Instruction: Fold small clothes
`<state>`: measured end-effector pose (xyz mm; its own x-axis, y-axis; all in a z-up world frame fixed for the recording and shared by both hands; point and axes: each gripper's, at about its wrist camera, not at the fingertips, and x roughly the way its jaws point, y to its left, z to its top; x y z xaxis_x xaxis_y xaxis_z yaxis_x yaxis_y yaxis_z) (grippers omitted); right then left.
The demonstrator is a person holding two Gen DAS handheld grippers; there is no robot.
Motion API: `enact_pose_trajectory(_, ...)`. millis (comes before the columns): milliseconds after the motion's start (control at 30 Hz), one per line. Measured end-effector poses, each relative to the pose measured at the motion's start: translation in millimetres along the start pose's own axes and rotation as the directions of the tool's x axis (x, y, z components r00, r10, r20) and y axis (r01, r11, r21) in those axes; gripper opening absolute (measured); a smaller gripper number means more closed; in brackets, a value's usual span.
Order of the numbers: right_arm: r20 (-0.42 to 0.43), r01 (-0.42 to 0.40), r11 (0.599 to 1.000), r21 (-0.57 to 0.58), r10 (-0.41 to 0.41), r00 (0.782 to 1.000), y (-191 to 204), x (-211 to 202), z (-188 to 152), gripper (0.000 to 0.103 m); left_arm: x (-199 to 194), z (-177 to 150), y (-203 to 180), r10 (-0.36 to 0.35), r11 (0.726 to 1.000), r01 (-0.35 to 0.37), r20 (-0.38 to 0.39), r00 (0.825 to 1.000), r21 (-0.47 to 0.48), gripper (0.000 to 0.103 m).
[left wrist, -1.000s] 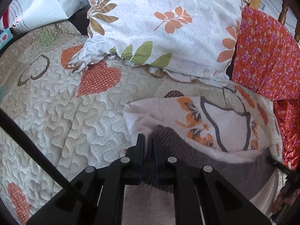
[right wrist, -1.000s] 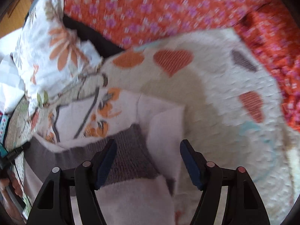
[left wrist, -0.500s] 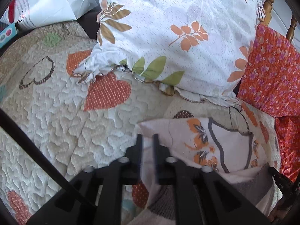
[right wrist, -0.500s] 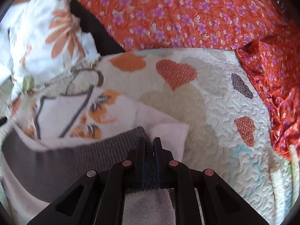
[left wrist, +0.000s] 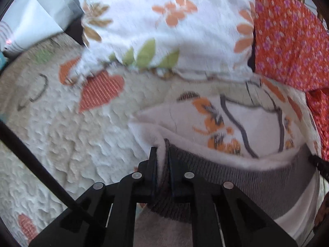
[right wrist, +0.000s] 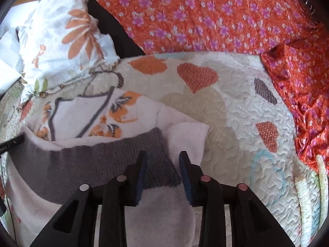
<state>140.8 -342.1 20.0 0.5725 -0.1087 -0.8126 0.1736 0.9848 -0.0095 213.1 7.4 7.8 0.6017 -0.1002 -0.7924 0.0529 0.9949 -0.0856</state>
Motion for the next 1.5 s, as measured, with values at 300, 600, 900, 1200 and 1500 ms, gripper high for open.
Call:
enact_pose_trajectory(300, 0.007, 0.005, 0.997, 0.075, -0.005, 1.000, -20.8, -18.6, -1.4, 0.052, -37.0, -0.8, 8.6, -0.005, 0.997, 0.011, 0.074, 0.997, -0.077, 0.048)
enact_pose_trajectory(600, -0.033, -0.131, 0.954, 0.269, 0.145, 0.989, -63.0, -70.6, -68.4, 0.065, -84.7, -50.8, 71.2, -0.111, 0.968, 0.118, 0.042, 0.993, -0.222, 0.072)
enact_pose_trajectory(900, -0.056, -0.269, 0.846, 0.461, 0.330, 0.942, -68.4, -64.4, -145.9, 0.072, -52.6, -108.1, 79.1, -0.193, 0.970, 0.172, -0.111, 0.975, -0.169, 0.074)
enact_pose_trajectory(1200, -0.113, -0.273, 0.907, 0.319, 0.323, 0.940, -41.4, -63.9, -127.4, 0.009, -55.1, -100.8, 53.5, -0.138, 0.990, 0.133, -0.170, 0.976, -0.041, 0.010)
enact_pose_trajectory(1500, -0.154, -0.095, 0.924, 0.371, 0.163, 0.975, -93.3, -64.7, -128.4, 0.007, -56.6, -94.8, 76.4, -0.125, 0.981, 0.093, -0.189, 0.974, -0.169, 0.014)
